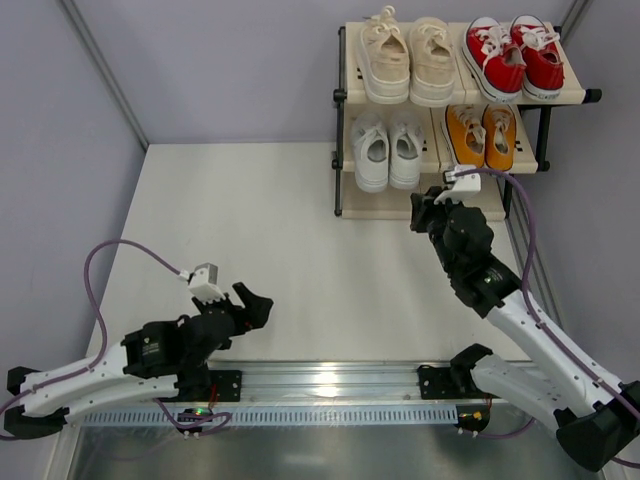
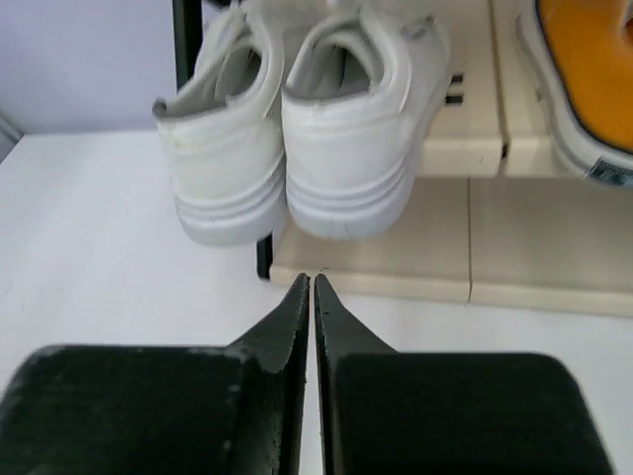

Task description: Place and organize the shoes onto the shoe shelf

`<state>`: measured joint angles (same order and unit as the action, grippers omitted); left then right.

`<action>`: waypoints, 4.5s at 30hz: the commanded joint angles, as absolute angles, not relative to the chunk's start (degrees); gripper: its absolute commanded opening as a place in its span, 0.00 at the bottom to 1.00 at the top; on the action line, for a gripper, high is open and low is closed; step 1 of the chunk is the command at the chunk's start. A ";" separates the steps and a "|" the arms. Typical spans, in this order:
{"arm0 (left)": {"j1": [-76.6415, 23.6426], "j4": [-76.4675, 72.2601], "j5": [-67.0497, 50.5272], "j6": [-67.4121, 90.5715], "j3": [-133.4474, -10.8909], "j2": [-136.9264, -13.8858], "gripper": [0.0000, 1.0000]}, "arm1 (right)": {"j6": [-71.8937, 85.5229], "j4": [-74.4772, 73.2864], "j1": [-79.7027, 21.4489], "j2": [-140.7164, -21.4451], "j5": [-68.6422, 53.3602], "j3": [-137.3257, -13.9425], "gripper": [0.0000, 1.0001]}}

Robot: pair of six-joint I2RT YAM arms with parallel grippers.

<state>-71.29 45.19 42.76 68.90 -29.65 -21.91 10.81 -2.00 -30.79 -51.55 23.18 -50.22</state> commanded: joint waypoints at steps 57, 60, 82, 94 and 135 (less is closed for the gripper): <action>-43.07 -28.85 26.98 18.37 -80.20 -123.65 0.91 | 16.79 -6.94 -29.18 -35.86 1.76 -31.73 0.04; -42.45 -21.55 27.16 19.68 -86.02 -126.47 0.81 | 17.14 -6.77 -29.18 -35.77 1.41 -31.64 0.04; -40.52 -21.97 21.53 27.24 -72.88 -118.05 0.00 | 16.44 -5.45 -29.18 -40.17 0.88 -36.04 0.04; -40.25 -14.07 15.39 41.56 -56.97 -96.52 0.70 | 13.10 0.67 -29.27 -49.73 -1.84 -43.50 0.22; -40.61 12.83 18.46 47.64 -20.92 -31.65 0.65 | 19.60 32.41 -18.11 -80.72 -25.13 -59.61 0.04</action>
